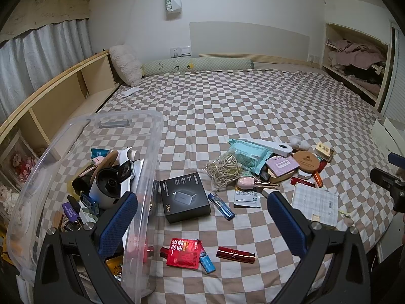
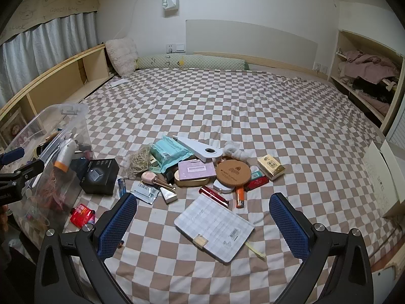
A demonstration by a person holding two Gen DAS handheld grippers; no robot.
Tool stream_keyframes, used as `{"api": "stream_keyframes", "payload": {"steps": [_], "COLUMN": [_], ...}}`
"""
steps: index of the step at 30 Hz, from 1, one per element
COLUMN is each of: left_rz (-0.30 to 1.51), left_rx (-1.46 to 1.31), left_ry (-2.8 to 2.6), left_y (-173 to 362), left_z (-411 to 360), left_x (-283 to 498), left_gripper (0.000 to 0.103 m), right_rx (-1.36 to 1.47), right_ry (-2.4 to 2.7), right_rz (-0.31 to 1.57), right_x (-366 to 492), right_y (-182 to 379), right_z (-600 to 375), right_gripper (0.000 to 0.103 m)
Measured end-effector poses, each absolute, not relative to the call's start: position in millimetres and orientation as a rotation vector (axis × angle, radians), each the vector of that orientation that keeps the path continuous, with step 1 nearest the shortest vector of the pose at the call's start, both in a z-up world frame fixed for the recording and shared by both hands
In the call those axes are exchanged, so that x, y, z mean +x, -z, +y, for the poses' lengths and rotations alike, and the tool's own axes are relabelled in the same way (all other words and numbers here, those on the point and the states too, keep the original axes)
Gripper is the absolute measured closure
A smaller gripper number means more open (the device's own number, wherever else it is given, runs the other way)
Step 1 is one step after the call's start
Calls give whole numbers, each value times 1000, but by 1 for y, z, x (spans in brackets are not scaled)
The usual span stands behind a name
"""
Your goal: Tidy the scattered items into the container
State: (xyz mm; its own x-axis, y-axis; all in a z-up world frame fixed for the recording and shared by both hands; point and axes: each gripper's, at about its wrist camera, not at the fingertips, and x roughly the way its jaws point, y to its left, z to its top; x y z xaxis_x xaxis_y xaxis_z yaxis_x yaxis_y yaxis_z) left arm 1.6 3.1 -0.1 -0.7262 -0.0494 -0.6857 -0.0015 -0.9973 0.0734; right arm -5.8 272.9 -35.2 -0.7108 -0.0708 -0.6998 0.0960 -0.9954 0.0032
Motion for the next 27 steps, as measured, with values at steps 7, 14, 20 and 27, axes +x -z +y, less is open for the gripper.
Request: {"api": "stream_keyframes", "payload": {"steps": [7,14,20,27], "left_rz": [-103,-101,-101,-111], "left_rx": [1161,1172,1177,1183], "left_ry": [2893,2896,2894,2890], "left_y": [1,1,1,2], "left_z": [3,1,1,2], "left_x": [2,3,2,2], "left_gripper": [0,0,0,0], "right_rx": [1163,1166,1173,1161], "right_ry": [2817,2814,2810,2795], "right_rz": [44,45,44,24], "right_x": [-8,-9,-9,-8], "right_y": [36,36,37,36], "right_z": [273,274,274,273], "right_gripper": [0,0,0,0]}}
